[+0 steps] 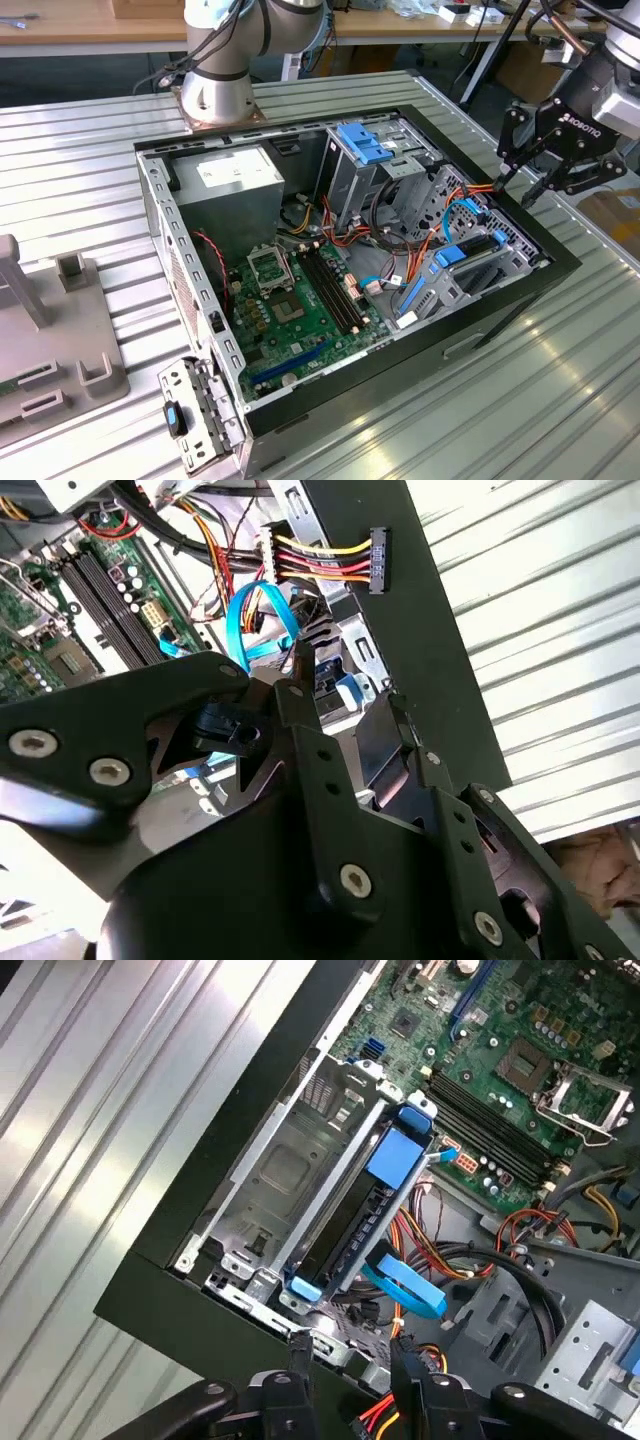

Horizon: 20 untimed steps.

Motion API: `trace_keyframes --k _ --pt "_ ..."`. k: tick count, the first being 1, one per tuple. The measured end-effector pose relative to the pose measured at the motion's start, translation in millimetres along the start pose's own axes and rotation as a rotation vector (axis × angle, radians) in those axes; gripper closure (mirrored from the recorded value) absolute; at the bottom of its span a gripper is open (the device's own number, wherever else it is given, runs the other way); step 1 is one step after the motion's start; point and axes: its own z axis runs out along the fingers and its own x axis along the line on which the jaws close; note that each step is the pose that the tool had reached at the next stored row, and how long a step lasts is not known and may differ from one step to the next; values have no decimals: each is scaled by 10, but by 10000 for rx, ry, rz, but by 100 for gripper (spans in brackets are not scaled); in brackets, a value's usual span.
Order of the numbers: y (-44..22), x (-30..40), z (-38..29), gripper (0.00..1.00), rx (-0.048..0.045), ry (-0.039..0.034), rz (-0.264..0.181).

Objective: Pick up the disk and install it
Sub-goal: 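Insert the first disk wire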

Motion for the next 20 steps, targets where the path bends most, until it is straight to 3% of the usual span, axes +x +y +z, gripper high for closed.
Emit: trace_keyframes --k 1,9,16,20 --pt "-3 2 0 56 -10 -2 -171" --pt "-4 2 0 56 -11 -2 -182" --pt "-4 2 0 56 -61 -8 -975" --pt "-4 2 0 56 -69 -4 -1043"
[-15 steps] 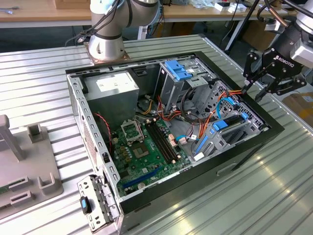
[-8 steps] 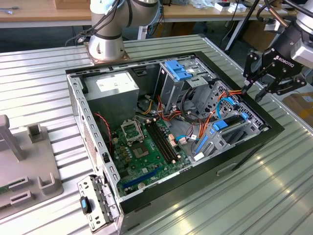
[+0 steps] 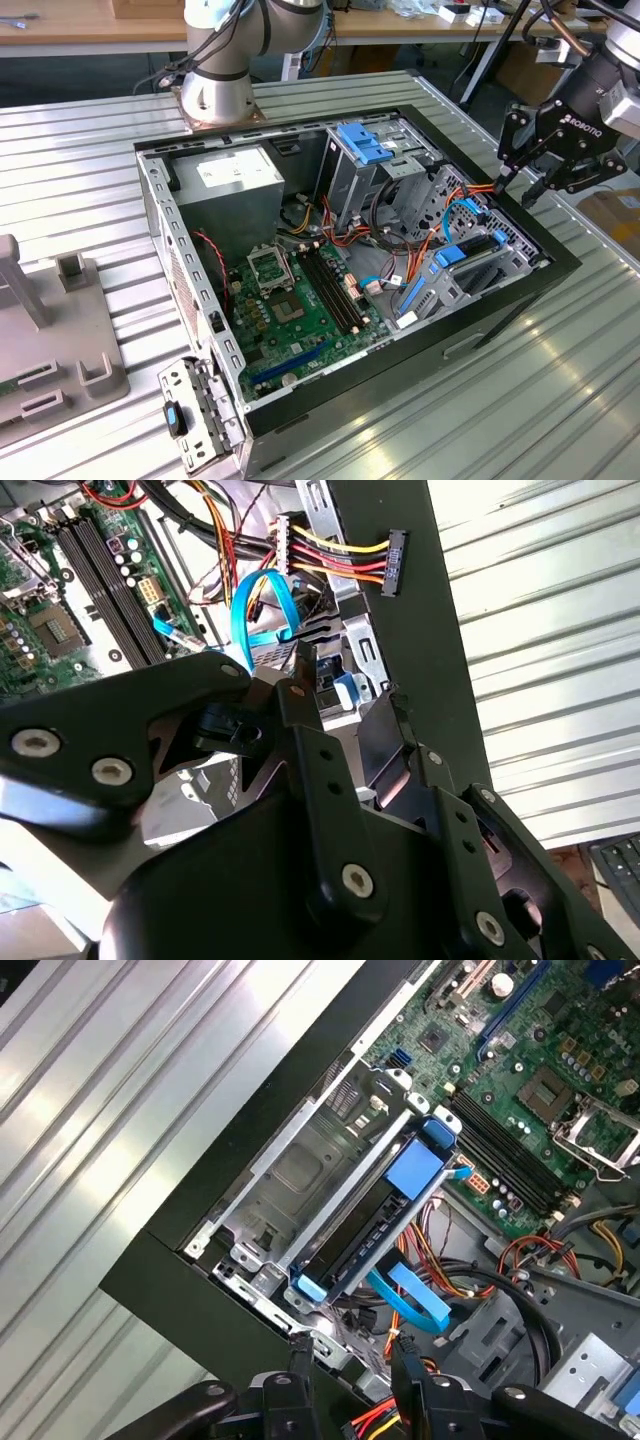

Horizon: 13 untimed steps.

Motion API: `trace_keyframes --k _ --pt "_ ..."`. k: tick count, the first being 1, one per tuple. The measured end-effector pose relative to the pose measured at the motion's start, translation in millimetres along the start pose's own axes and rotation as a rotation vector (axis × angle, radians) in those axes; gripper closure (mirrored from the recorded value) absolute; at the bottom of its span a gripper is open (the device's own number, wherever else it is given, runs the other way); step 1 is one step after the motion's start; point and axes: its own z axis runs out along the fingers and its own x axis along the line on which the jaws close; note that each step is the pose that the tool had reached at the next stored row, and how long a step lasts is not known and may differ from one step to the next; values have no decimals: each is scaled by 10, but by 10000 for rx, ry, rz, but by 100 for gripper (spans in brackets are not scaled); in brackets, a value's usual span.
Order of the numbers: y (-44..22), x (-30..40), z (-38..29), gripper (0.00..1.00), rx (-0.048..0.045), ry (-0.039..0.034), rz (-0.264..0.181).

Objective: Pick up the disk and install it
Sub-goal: 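Insert the first disk wire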

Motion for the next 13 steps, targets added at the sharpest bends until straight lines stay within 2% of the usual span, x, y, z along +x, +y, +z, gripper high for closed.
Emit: trace_keyframes --k 1,6,13 --pt "0 0 1 56 -1 1 -6" --pt "-13 13 22 56 -60 -7 -966" --pt "-35 13 32 56 -18 -58 -1091"
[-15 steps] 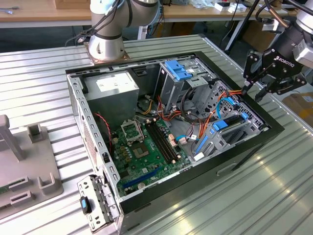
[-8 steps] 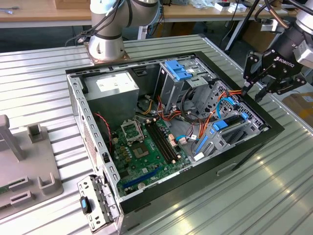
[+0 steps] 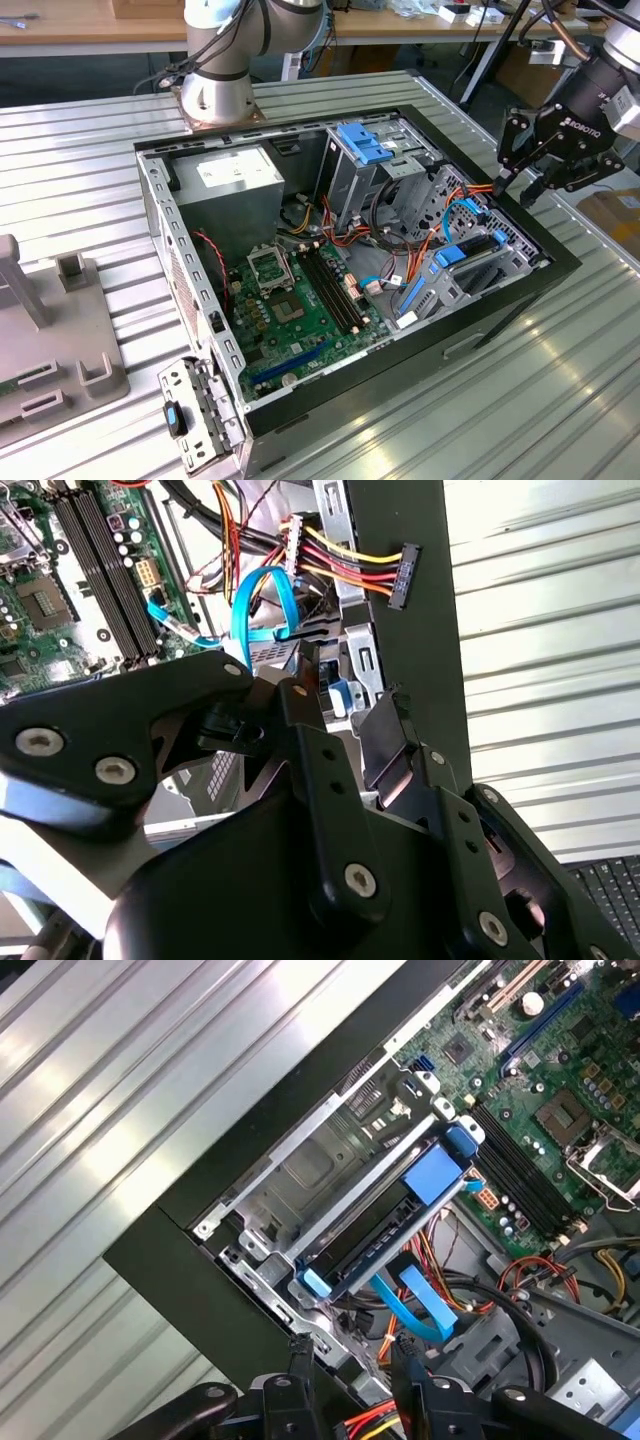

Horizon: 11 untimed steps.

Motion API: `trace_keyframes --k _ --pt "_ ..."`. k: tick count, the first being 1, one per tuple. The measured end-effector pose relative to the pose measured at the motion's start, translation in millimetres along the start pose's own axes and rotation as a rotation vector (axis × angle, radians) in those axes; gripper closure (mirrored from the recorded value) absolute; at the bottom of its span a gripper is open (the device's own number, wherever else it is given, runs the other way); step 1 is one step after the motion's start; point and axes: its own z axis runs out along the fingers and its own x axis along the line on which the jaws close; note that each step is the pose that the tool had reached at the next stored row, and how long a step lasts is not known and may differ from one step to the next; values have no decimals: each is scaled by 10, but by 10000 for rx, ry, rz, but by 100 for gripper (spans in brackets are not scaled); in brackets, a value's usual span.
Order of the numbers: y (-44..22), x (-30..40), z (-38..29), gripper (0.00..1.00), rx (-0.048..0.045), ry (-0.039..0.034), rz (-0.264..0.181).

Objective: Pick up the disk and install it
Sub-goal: 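Insert the first disk wire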

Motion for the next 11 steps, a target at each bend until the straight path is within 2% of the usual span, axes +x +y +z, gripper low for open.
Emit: trace_keyframes --k 2,7,11 --pt "-2 2 0 56 3 -3 -3" --pt "-60 54 8 56 6 -7 -3" --pt "-72 65 14 56 5 -5 -1"
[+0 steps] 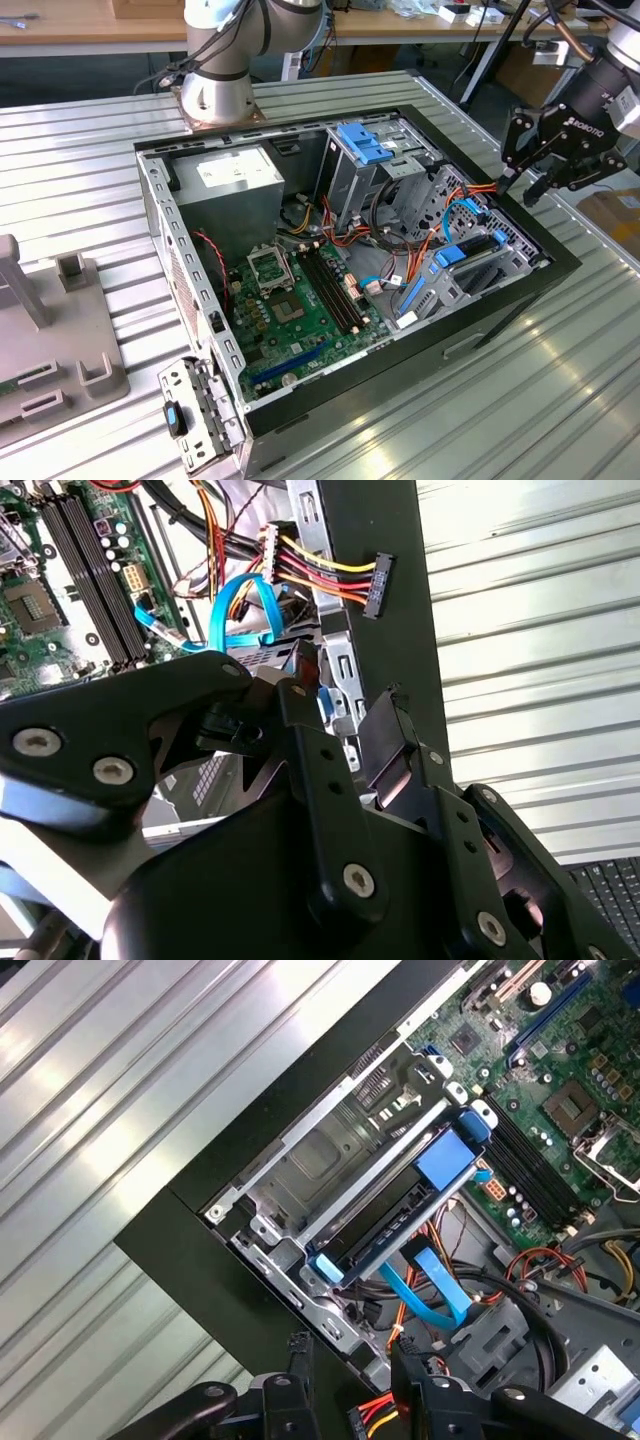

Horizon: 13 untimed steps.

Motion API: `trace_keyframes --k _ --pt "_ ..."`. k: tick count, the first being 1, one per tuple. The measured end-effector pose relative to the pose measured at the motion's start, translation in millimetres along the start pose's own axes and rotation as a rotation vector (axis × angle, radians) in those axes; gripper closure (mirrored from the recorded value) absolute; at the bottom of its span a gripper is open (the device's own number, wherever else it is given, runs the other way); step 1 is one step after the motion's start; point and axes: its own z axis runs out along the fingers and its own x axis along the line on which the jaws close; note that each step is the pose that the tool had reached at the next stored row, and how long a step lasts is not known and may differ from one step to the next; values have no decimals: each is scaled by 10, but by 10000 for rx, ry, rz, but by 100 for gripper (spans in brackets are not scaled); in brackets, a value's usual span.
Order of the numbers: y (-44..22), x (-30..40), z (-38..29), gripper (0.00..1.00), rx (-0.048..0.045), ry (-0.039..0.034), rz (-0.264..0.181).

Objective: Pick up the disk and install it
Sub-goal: 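Insert the first disk wire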

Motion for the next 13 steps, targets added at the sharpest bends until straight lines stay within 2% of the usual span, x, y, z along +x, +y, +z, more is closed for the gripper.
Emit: trace_keyframes --k 5,6,7,8,11,13 --pt "-2 1 3 56 -7 -2 -103" --pt "-3 2 7 56 -21 -5 -322" --pt "-3 3 14 56 -47 -11 -723" --pt "-6 1 22 56 -38 16 -1017" --pt "-6 1 30 56 225 312 -1192" --pt "-6 0 29 56 224 314 -1193"
